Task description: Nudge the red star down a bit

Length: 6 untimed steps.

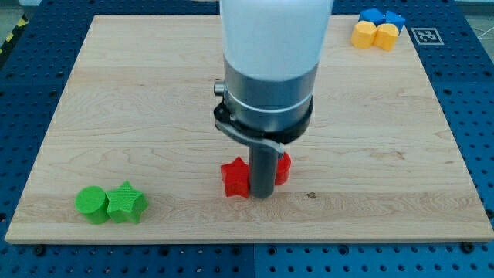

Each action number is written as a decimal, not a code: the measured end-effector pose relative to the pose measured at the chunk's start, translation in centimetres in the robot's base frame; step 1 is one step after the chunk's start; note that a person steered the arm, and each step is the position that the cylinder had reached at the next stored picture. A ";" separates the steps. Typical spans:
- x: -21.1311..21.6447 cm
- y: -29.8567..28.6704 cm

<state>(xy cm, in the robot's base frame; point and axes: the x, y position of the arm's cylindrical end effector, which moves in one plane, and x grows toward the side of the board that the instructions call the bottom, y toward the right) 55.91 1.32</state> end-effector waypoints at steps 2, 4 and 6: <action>5.6 -0.4; 2.5 6.3; -3.6 7.1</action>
<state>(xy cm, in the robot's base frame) 52.32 8.46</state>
